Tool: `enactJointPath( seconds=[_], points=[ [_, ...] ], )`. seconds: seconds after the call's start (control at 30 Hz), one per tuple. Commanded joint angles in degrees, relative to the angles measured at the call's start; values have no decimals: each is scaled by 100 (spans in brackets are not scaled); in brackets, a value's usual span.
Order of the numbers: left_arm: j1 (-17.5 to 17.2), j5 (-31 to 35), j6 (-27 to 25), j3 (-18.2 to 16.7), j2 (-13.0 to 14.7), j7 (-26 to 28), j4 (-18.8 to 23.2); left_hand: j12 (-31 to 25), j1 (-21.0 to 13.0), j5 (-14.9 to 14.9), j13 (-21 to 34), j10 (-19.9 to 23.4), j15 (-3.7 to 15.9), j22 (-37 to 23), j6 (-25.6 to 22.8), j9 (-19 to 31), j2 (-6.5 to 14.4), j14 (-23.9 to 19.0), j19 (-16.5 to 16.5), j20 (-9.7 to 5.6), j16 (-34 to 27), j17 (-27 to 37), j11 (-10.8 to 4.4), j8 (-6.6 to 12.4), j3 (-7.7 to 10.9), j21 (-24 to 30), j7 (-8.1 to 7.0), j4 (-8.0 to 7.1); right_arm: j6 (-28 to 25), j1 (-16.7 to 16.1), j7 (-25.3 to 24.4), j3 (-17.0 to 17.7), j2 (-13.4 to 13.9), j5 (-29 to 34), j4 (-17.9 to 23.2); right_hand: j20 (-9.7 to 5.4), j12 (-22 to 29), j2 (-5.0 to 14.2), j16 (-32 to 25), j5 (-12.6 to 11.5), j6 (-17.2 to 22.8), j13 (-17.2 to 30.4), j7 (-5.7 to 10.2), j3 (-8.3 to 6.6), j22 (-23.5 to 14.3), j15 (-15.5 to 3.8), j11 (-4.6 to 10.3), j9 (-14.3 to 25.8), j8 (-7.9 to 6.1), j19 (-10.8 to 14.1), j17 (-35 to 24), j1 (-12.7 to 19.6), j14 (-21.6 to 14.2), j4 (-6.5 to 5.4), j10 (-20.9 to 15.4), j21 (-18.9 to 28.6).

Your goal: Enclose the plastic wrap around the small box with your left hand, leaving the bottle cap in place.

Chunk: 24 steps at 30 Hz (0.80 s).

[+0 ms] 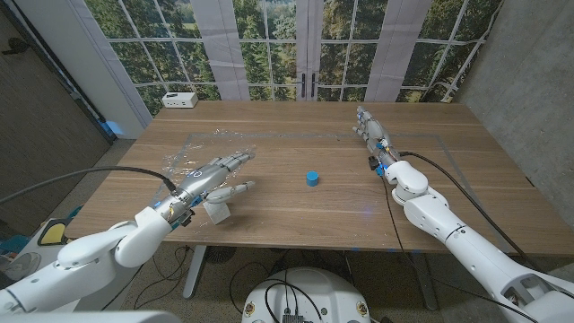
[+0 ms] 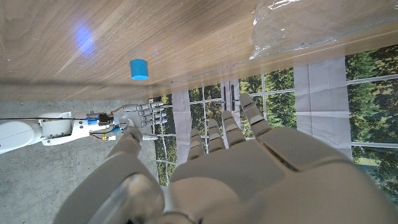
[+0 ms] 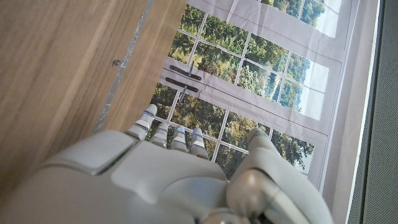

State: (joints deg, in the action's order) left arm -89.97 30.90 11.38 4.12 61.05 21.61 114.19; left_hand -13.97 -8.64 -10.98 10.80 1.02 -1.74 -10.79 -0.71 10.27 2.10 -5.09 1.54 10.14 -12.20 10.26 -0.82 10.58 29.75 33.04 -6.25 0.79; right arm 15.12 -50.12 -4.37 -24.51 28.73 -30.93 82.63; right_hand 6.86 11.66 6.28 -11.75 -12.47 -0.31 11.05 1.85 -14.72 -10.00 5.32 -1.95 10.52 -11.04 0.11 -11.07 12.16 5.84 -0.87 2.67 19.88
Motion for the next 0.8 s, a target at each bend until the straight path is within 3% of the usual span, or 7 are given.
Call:
enactJointPath(
  seconds=[0.03, 0.33, 0.5, 0.8],
  points=[
    [-422, -9, -153, -173, -120, -147, 154, 6, -65, -32, 24, 49, 20, -12, 12, 12, -18, -33, -53, -1, 15, 12, -33, 22, 23, -21, -2, 56, 24, 39, 52, -24, -29, 1, -66, 13, -5, -28, -5, 26, 50, 23, 22, -23, -10, 1, -3, 14, -7, 42, -8, 29, -19, 30, -25, -24],
    [-910, 356, -612, -497, -269, -144, 419, -10, -101, -35, 28, 127, 17, -13, 2, 13, -34, -41, -45, 5, 27, 12, -26, 29, 25, -39, 3, 104, 35, 99, 96, -51, -57, 8, -124, 14, -6, -27, -3, 29, 51, 24, 20, -24, -11, 2, -3, 14, -6, 45, -9, 25, -18, 31, -25, -36],
    [-1127, 543, -931, -651, -425, -184, 576, -8, -149, -36, 33, 158, 41, -13, 1, 15, -67, -89, -54, 130, 22, 12, -30, 32, 26, -53, -11, 168, 64, 139, 180, -71, -64, -1, -184, 13, -7, -26, -4, 31, 53, 24, 20, -26, -11, 3, 8, 14, -5, 48, -10, 21, -21, 32, -26, -46],
    [-1188, 487, -1205, -643, -639, -391, 609, 27, -281, -35, 38, 125, 60, -14, 8, 16, -79, -96, -54, 203, 41, 10, -59, 40, 62, -82, -25, 297, 51, 144, 152, -76, -84, 0, -185, 15, -8, -28, -4, 36, 53, 24, 23, -25, -11, 7, -1, 14, -4, 55, -11, 12, -23, 32, -28, -62]
  ],
)
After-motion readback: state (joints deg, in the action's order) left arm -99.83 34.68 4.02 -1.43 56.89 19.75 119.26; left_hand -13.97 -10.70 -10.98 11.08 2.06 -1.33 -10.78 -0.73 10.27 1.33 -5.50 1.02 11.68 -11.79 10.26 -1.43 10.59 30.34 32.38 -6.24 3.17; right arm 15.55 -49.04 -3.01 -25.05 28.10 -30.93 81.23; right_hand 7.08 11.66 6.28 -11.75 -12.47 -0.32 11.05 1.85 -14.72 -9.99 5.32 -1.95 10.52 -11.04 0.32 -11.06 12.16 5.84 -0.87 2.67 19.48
